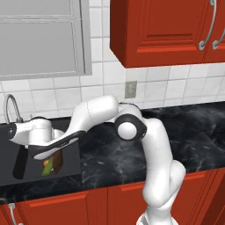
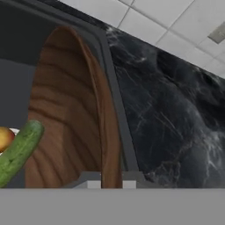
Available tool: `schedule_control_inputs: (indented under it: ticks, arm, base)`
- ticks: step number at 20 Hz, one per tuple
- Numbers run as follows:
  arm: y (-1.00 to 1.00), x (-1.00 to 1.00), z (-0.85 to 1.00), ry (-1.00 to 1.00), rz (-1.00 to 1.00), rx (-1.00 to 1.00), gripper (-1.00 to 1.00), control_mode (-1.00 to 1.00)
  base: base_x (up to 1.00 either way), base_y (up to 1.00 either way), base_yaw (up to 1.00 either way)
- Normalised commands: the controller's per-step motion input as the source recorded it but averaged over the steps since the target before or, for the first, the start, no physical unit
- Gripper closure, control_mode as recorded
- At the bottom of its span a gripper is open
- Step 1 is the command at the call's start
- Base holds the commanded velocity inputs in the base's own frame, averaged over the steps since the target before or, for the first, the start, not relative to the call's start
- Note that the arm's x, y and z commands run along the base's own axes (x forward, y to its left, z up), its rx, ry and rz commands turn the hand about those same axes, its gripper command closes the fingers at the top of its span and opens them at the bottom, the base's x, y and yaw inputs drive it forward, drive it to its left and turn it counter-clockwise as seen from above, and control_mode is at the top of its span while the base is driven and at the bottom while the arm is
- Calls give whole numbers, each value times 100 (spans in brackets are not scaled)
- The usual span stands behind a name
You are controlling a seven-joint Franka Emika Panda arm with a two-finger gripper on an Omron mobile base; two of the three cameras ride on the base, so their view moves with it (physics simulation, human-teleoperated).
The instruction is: Dump the cucumber and apple from the bowl so the bowl can be washed. Place the bowl in the sink after clearing the leftovers.
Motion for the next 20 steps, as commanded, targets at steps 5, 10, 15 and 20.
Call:
schedule_control_inputs:
  ticks: [5, 10, 15, 20]
  arm:
    - [-34, 2, 27, -2, 15, 0, 100, -100]
    - [-45, 32, 2, 0, 19, 0, 100, -100]
    - [-16, 0, 13, -1, 0, 0, 100, -100]
    - [-40, -33, 45, -9, -7, 21, 100, -100]
  base:
    - [0, 0, 0]
    - [0, 0, 0]
    - [0, 0, 0]
    - [0, 0, 0]
